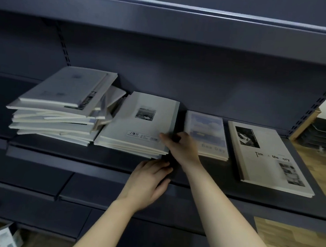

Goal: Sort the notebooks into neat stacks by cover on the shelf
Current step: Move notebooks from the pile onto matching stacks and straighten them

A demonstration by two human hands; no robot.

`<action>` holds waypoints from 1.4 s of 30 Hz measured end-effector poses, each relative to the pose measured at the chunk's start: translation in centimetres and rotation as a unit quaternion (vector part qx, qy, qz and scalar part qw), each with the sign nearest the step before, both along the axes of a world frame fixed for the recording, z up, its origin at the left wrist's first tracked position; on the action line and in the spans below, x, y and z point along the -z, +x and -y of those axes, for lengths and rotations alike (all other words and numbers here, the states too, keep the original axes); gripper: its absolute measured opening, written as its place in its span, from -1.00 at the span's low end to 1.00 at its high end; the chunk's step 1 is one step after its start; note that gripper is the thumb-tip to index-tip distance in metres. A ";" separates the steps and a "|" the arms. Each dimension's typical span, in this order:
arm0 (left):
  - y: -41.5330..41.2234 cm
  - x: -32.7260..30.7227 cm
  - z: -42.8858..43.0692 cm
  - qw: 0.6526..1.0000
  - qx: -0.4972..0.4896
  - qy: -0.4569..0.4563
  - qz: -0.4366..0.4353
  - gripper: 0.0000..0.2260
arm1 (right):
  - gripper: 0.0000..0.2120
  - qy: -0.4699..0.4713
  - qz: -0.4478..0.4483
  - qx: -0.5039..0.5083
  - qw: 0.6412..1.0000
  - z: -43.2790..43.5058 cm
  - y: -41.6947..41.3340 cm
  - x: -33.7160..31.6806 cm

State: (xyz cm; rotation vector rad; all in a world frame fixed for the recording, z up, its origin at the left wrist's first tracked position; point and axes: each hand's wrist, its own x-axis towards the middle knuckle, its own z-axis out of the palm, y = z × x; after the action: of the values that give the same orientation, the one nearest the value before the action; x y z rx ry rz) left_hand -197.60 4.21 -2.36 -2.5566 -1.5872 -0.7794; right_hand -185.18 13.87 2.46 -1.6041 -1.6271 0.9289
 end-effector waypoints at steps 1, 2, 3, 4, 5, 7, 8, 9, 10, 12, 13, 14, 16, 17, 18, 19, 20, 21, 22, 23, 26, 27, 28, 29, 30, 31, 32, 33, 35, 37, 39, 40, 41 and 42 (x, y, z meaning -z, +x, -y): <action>-0.2 0.0 0.0 1.000 0.008 -0.005 0.006 -0.71 | -0.45 -0.005 -0.007 0.003 1.000 0.0 -0.3 0.0; -0.4 0.0 0.0 1.000 0.013 -0.009 0.010 -0.70 | -0.48 -0.009 -0.024 0.005 1.000 0.0 -0.4 -0.1; -0.4 -0.1 0.0 1.000 0.017 -0.011 0.011 -0.69 | -0.54 -0.011 -0.046 0.004 0.999 -0.1 -0.4 -0.1; -0.5 -0.1 0.0 1.000 0.021 -0.012 0.012 -0.68 | -0.62 -0.011 -0.067 0.003 0.998 -0.1 -0.4 -0.3; -0.6 -0.2 -0.1 1.000 0.024 -0.012 0.013 -0.68 | -0.70 -0.011 -0.082 0.001 0.997 -0.1 -0.3 -0.5; -0.8 -0.1 -0.2 0.999 0.031 -0.013 0.015 -0.70 | -0.79 -0.023 -0.114 0.002 0.993 0.0 -0.1 -0.7; -0.9 -0.1 -0.2 0.999 0.034 -0.014 0.016 -0.70 | -0.81 -0.032 -0.131 0.004 0.991 0.0 0.0 -0.8; -0.9 0.0 -0.3 0.999 0.035 -0.016 0.015 -0.70 | -0.83 -0.038 -0.144 0.007 0.989 0.1 0.1 -0.8; -1.0 0.0 -0.3 0.999 0.035 -0.017 0.014 -0.69 | -0.84 -0.042 -0.156 0.010 0.987 0.2 0.1 -0.8; -1.0 -0.1 -0.3 0.999 0.037 -0.016 0.012 -0.69 | -0.85 -0.056 -0.194 0.020 0.979 0.3 0.2 -0.8; -1.0 -0.1 -0.3 0.999 0.038 -0.015 0.010 -0.69 | -0.81 -0.065 -0.214 0.028 0.974 0.3 0.2 -0.9; -1.0 -0.2 -0.3 0.999 0.039 -0.011 0.009 -0.69 | -0.79 -0.071 -0.230 0.036 0.970 0.3 0.3 -1.0; -0.9 -0.3 -0.2 0.999 0.041 -0.001 0.009 -0.71 | -0.83 -0.073 -0.251 0.047 0.964 0.5 0.8 -1.4; -0.9 -0.4 -0.2 0.999 0.042 0.001 0.011 -0.71 | -0.85 -0.073 -0.260 0.047 0.962 0.6 1.2 -1.6; -0.8 -0.5 -0.1 0.999 0.043 0.000 0.015 -0.72 | -0.86 -0.072 -0.268 0.049 0.960 0.7 1.7 -1.8; -0.8 -0.6 -0.1 0.999 0.046 -0.002 0.022 -0.72 | -0.86 -0.069 -0.277 0.052 0.957 0.8 2.4 -2.0; -0.7 -0.8 0.0 0.998 0.051 0.001 0.030 -0.73 | -0.86 -0.064 -0.289 0.057 0.954 1.0 3.1 -2.3; -0.5 -1.0 0.1 0.997 0.058 0.013 0.040 -0.74 | -0.86 -0.055 -0.304 0.062 0.949 1.2 3.9 -2.6; -0.3 -1.2 0.2 0.996 0.064 0.037 0.053 -0.76 | -0.84 -0.043 -0.323 0.070 0.943 1.4 4.7 -2.9; 0.2 -1.5 0.3 0.993 0.065 0.073 0.069 -0.77 | -0.81 -0.028 -0.341 0.079 0.936 1.5 5.4 -3.4; 1.8 -3.2 0.3 0.975 0.009 0.188 0.115 -0.69 | -0.74 0.010 -0.374 0.100 0.922 2.4 7.3 -5.1; 2.4 -4.0 0.1 0.971 -0.025 0.208 0.118 -0.63 | -0.74 0.019 -0.371 0.100 0.923 2.7 7.7 -5.7; 3.0 -5.0 -0.2 0.970 -0.053 0.211 0.109 -0.57 | -0.76 0.024 -0.365 0.098 0.926 3.1 8.0 -6.3; 3.5 -6.0 -0.6 0.974 -0.068 0.195 0.090 -0.53 | -0.77 0.027 -0.359 0.095 0.928 3.4 8.3 -6.8; 4.1 -6.9 -1.1 0.981 -0.071 0.165 0.067 -0.49 | -0.78 0.027 -0.360 0.090 0.928 3.8 8.5 -7.3; 4.6 -7.7 -1.5 0.988 -0.070 0.128 0.049 -0.47 | -0.78 0.025 -0.365 0.081 0.927 4.1 8.7 -7.8; 5.2 -8.4 -1.7 0.992 -0.072 0.093 0.037 -0.45 | -0.78 0.023 -0.371 0.070 0.926 4.5 8.7 -8.2; 5.7 -8.9 -1.9 0.994 -0.078 0.072 0.026 -0.43 | -0.77 0.024 -0.379 0.059 0.923 4.8 8.8 -8.6; 6.4 -9.4 -2.0 0.992 -0.095 0.077 0.011 -0.41 | -0.78 0.027 -0.385 0.038 0.922 5.3 9.1 -9.0; 6.7 -9.6 -1.7 0.989 -0.105 0.098 0.020 -0.41 | -0.87 0.037 -0.396 0.003 0.918 5.6 9.3 -9.3; 6.7 -9.9 -1.6 0.985 -0.108 0.107 0.082 -0.45 | -0.85 0.027 -0.429 -0.055 0.901 5.8 9.3 -9.2; 6.5 -10.1 -1.7 0.979 -0.105 0.111 0.136 -0.51 | -0.74 0.011 -0.442 -0.082 0.893 5.8 9.3 -9.0; 6.2 -10.2 -1.7 0.968 -0.099 0.116 0.197 -0.58 | -0.67 0.003 -0.435 -0.093 0.895 5.7 9.3 -8.6; 6.1 -10.4 -1.8 0.957 -0.095 0.121 0.247 -0.65 | -0.64 -0.001 -0.407 -0.086 0.910 5.7 9.2 -8.0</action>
State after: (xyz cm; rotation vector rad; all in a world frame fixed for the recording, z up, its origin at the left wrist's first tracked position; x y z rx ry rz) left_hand -191.53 6.03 8.00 -2.1017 -1.6834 -1.5689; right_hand -176.01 8.19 10.47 -0.8631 -1.1583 1.4398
